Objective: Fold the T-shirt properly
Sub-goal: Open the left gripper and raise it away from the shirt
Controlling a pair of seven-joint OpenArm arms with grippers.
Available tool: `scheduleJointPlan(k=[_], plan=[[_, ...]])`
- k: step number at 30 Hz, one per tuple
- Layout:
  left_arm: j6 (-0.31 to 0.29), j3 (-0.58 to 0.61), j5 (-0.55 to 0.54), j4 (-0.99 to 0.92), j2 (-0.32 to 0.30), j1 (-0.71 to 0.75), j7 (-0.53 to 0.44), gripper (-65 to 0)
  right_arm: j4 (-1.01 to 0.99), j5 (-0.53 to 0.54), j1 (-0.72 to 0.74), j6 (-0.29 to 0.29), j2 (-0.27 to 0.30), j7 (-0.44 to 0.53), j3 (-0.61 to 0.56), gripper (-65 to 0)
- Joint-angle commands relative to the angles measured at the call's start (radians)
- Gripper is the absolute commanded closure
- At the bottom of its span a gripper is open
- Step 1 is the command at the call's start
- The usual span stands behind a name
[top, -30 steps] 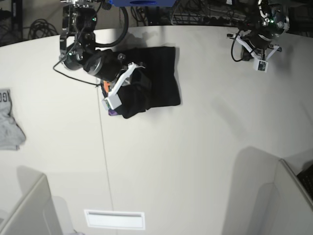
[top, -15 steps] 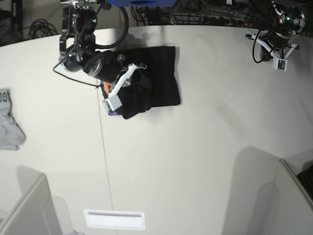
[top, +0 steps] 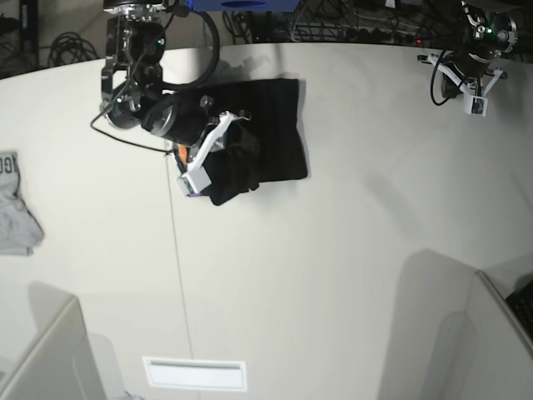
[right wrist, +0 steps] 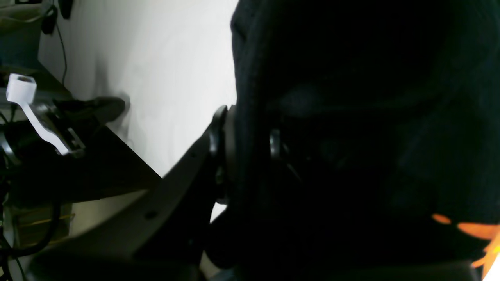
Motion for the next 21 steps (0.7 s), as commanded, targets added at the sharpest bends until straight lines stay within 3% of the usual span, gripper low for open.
scheduleJointPlan(k=[1,12,18,21], plan=[[-0.003,-0.007,-0.007,0.013,-0.011,-0.007,-0.016,0.0,0.014,0.02,0.006,0.006,-0.003,0.018,-0.002,0.0],[-0.003,-0.007,-0.007,-0.006,-0.012,-0.022,-0.015,0.0,0.014,0.022,0.006,0.006,-0.003,0.015,-0.002,0.0],[-0.003,-0.013,-0.007,-0.006,-0.014,-0.022,-0.015,0.0,-0.026,0.026,0.023,0.006,-0.001,0.012,-0.003,-38.7],[-0.003,-0.015,-0.007,-0.006,-0.015,-0.022,-0.015,0.0,-0.093,0.026,0.049,0.006,-0.001,0.012,-0.003,-43.8]])
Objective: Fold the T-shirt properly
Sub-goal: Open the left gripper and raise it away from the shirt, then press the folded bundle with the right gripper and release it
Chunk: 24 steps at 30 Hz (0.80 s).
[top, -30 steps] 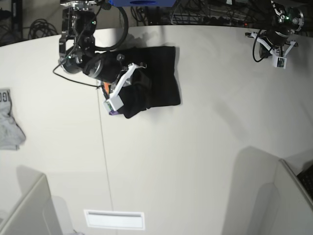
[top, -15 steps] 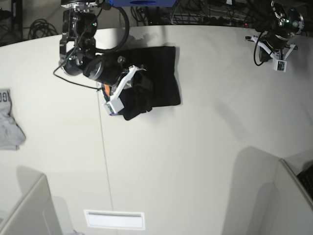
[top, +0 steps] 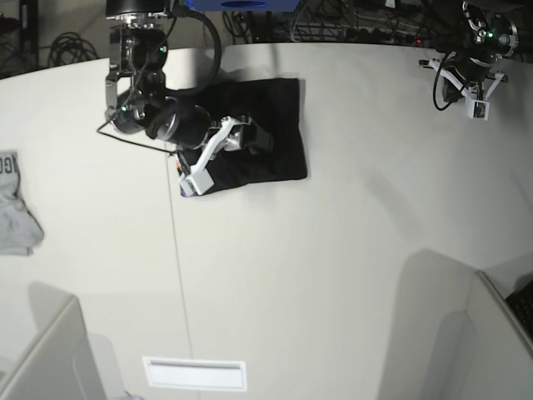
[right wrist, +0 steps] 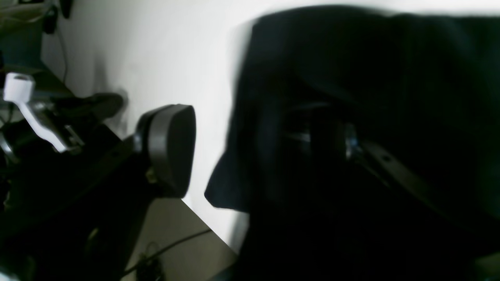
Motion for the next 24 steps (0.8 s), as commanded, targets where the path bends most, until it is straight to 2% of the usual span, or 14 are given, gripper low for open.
scheduleJointPlan(k=[1,3,7,11,14,17,20,21,22,24], plan=[[-0.003,-0.009,-0.007,0.014,-0.012,0.005,-0.015,0.0,-0.002,0.025,0.019,0.006,-0.001,0.014,-0.003,-43.8],[-0.003,-0.009,-0.007,0.014,-0.012,0.005,-0.015,0.0,-0.021,0.025,0.026,0.006,-0.003,0.014,-0.023,-43.8],[-0.003,-0.011,-0.007,0.014,-0.013,0.004,-0.015,0.0,-0.021,0.024,0.079,0.006,0.016,0.005,-0.146,-43.8],[-0.003,-0.011,-0.007,0.014,-0.015,-0.012,-0.015,0.0,-0.018,0.027,0.166,0.006,0.026,-0.095,-0.269,-43.8],[-0.003,-0.011,-0.005,0.013,-0.015,-0.021,-0.015,0.0,0.088,0.027,0.18,0.006,0.03,-0.122,-0.31,-42.0],[-0.003,-0.012,-0.005,0.014,-0.015,-0.022,-0.015,0.0,0.21,0.024,0.135,0.006,0.033,-0.122,-0.239,-32.4],[-0.003,-0.009,-0.005,0.017,-0.015,-0.022,-0.015,0.0,0.217,0.021,0.086,0.006,0.04,-0.122,-0.117,-13.5],[-0.003,-0.005,-0.005,0.019,-0.015,-0.022,-0.015,0.0,0.217,0.021,0.071,0.006,0.053,-0.121,-0.089,-5.0],[-0.003,-0.003,-0.005,0.02,-0.013,-0.022,-0.015,0.0,0.217,0.021,0.059,0.006,0.071,-0.124,-0.075,0.0],[-0.005,0.0,-0.005,0.022,-0.012,-0.022,-0.015,0.0,0.216,0.021,0.036,0.006,0.108,-0.121,-0.074,0.0]])
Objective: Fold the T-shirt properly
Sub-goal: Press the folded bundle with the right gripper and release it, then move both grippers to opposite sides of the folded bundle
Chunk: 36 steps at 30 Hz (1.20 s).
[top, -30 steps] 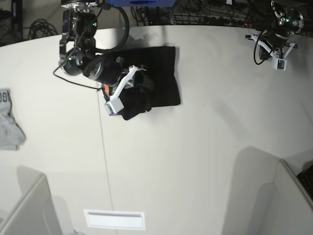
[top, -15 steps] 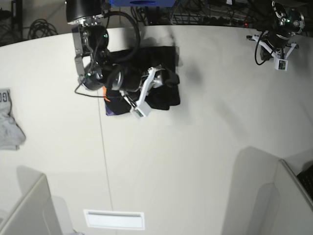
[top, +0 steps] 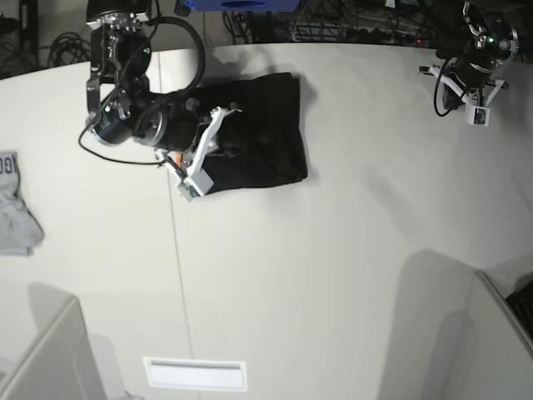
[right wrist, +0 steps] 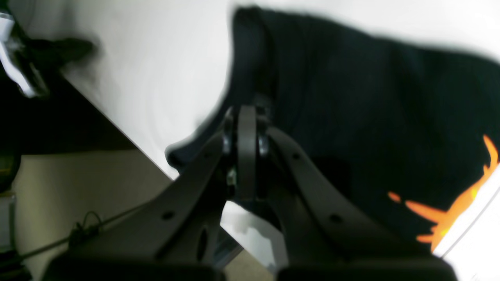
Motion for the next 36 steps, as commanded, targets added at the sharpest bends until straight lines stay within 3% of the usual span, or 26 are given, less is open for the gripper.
scheduleJointPlan(k=[1,5,8,14,17,22,25,31,36], plan=[[-0.005,-0.002,-0.007,0.023,-0.009,0.004,-0.015,0.0,0.011,0.022,-0.003,0.004,0.01,0.021,-0.005,0.0],[-0.077,0.113,-0.009,0.102,-0.004,0.013,-0.013,0.0,-0.001,0.022,-0.059,0.004,0.044,0.022,-0.008,0.0],[-0.097,0.181,-0.049,0.155,0.033,0.004,0.033,0.0,-0.009,0.022,-0.073,0.004,0.049,0.018,-0.01,0.0],[-0.097,0.178,-0.349,0.175,0.062,-0.087,0.231,0.0,-0.092,0.024,-0.073,0.004,0.046,0.022,-0.096,0.0],[-0.095,0.187,-0.457,0.18,0.063,-0.091,0.251,0.0,-0.074,0.025,-0.089,0.004,0.047,0.042,-0.099,0.0],[-0.1,0.228,-0.555,0.174,0.065,-0.093,0.249,-40.6,0.012,0.028,-0.155,0.011,0.099,0.15,-0.037,0.0],[-0.101,0.257,-0.56,0.174,0.076,-0.097,0.248,-55.6,0.022,0.03,-0.184,0.011,0.124,0.209,-0.031,0.0],[-0.095,0.337,-0.554,0.135,0.125,-0.171,0.248,-57.1,0.022,0.03,-0.251,0.011,0.164,0.366,-0.031,0.0],[-0.093,0.386,-0.554,0.016,0.142,-0.222,0.248,-57.1,0.023,0.03,-0.305,0.011,0.164,0.458,0.001,0.0]])
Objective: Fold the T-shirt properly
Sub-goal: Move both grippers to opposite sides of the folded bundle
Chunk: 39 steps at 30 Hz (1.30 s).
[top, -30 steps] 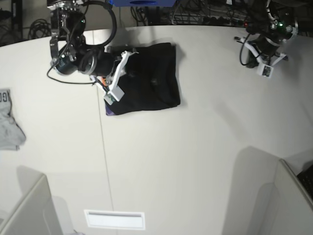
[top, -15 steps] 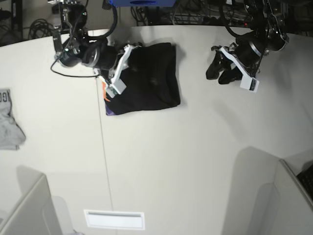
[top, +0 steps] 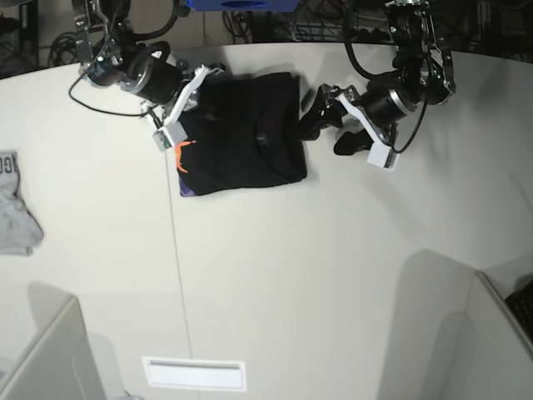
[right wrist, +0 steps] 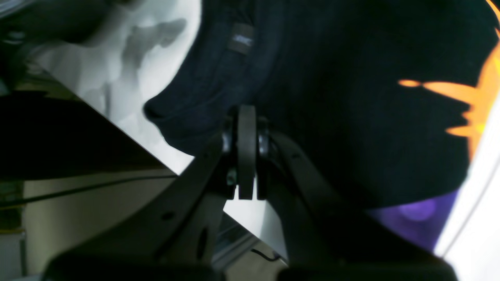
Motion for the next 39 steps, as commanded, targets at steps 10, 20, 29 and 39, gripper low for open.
scheduleJointPlan(k=[10,20,29,39], plan=[[0.118,0.1,-0.031,-0.103,0.037,-0.058,-0.021,-57.1,0.017,0.016,-0.025,0.01,0.009,0.06,0.074,0.0],[0.227,0.202,-0.031,-0.229,0.02,-0.146,-0.021,-56.9,0.017,0.016,-0.024,0.01,0.009,0.061,0.078,0.0],[0.282,0.241,-0.029,-0.335,0.017,-0.199,-0.021,-14.0,0.017,0.016,-0.025,0.011,0.001,0.066,0.139,0.0],[0.276,0.323,0.219,-0.377,-0.052,-0.324,-0.012,0.0,0.014,0.145,-0.051,0.208,-0.094,0.058,0.454,0.0]])
